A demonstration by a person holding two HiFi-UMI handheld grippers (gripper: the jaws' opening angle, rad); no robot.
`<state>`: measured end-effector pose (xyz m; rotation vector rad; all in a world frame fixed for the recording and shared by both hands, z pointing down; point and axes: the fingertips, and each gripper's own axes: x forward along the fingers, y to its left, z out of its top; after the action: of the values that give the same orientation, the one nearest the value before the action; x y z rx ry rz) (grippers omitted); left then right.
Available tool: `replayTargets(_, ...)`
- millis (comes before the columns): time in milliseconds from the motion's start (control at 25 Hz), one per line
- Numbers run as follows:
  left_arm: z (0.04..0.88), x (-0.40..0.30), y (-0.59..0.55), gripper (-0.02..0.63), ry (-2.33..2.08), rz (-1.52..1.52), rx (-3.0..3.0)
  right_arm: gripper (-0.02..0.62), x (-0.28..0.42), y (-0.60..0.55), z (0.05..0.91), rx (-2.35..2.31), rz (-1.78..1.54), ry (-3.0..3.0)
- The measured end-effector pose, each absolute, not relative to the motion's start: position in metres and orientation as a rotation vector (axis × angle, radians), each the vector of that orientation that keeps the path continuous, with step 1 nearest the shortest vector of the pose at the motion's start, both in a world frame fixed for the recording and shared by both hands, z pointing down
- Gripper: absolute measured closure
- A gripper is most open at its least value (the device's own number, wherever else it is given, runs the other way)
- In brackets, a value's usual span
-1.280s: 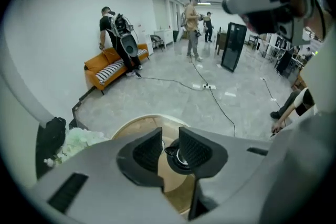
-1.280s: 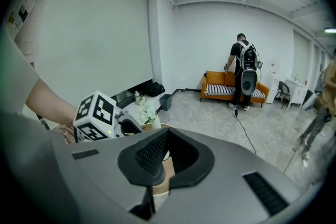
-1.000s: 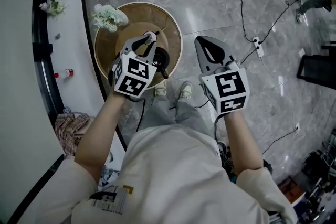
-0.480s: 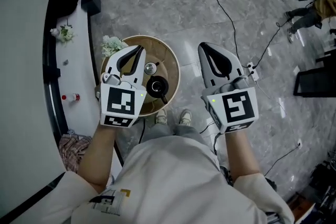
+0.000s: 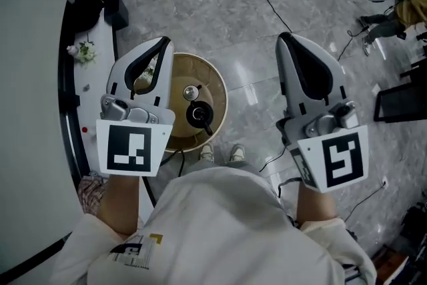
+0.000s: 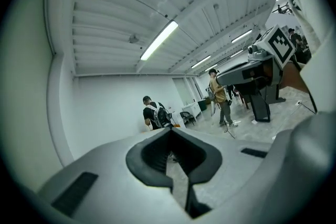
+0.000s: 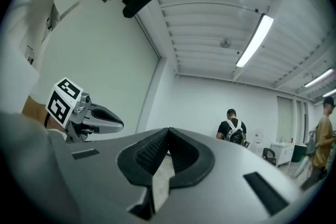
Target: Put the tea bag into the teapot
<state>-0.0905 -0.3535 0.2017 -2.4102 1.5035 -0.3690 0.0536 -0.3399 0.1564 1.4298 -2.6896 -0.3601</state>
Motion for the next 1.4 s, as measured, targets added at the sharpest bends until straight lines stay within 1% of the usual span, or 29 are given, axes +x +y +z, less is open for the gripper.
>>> replayTargets(320,0.161,-0.082,-0.323,0.598,1.490,-0.227,-2.357,0.589,0.070,-0.314,0.126,1.470,-0.443,-2.754)
replayTargets(680,0.172,-0.068,-0.311,0.598,1.473,-0.229,-2.388,0.589,0.080,-0.309,0.150,1.436,-0.417,-2.740)
replayTargets(1040,0.219,-0.061,-0.309,0.598,1.514,-0.350,-2.429,0.589,0.079,-0.309,0.195,1.342,-0.281,-2.731)
replayTargets(1400,0.223,-0.057,-0.305,0.598,1.497,-0.397,-2.412,0.589,0.081,-0.306,0.188,1.353,-0.331,-2.757)
